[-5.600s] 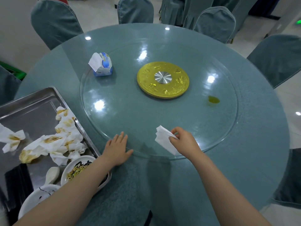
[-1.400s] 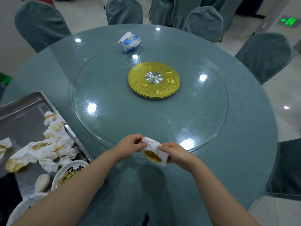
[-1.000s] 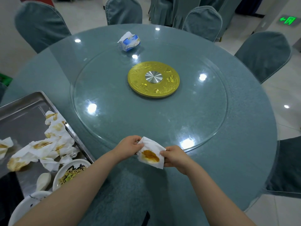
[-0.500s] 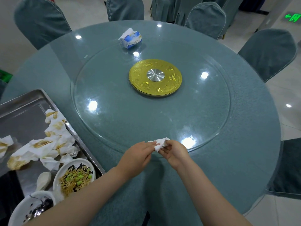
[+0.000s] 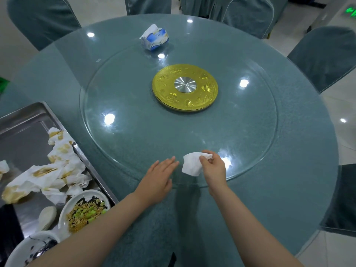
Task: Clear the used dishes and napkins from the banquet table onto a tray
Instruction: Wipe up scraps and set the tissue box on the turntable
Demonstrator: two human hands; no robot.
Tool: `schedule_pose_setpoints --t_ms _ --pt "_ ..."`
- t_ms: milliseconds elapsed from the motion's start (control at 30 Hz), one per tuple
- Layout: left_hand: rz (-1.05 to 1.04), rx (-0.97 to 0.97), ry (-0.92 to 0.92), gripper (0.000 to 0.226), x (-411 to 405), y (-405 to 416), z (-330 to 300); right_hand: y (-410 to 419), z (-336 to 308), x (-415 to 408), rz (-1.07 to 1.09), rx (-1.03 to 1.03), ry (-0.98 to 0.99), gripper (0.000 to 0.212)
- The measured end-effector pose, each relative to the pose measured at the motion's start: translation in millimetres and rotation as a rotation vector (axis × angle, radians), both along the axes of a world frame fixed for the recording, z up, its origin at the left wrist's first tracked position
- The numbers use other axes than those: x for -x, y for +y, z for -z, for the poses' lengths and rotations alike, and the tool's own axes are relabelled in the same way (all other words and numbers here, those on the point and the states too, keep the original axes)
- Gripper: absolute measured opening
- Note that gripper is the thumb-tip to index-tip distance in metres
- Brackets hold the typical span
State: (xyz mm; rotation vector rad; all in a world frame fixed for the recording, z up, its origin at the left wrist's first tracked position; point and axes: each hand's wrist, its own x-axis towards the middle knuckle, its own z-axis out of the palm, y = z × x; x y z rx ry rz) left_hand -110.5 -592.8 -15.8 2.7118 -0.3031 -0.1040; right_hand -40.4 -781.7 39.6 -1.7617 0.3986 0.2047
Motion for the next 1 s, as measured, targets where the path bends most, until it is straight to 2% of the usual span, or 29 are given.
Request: schedule_pose_setpoints --t_ms 100,200,433,500,567,633,733,833,1000 --pt "-0.071 -0.026 0.039 0.069 -5 13 6 -10 11 -14 -0.077 0.065 -0.019 0.013" --pt "-0.107 -0.044 0.052 0.072 -9 23 10 -22 24 -23 -0.194 0.23 -0.102 0.005" --pt "-0.135 -0.057 0.045 0.066 -7 29 20 -36 56 -38 -0.395 0.974 -0.54 0.03" --pt "-0.132 -0.068 0.04 0.063 -6 30 23 -39 61 -38 -0.501 1.044 -0.686 0.031" --pt "-0.126 -0.07 0.032 0.059 -5 31 25 -39 65 -31 -0.632 1.011 -0.764 0.031" --pt "-0.123 -0.064 0.025 0.057 -4 32 27 -39 72 -17 -0.735 0.983 -0.726 0.039" --pt "-0.131 -0.044 0.014 0.056 -3 34 30 -38 81 7 -0.866 1.003 -0.546 0.051" --pt "-0.138 -0.035 0.01 0.055 -4 36 33 -36 78 20 -0.916 1.031 -0.475 0.074" --pt "-0.142 -0.026 0.004 0.055 -4 38 34 -18 69 -42 -0.894 1.125 -0.393 0.088"
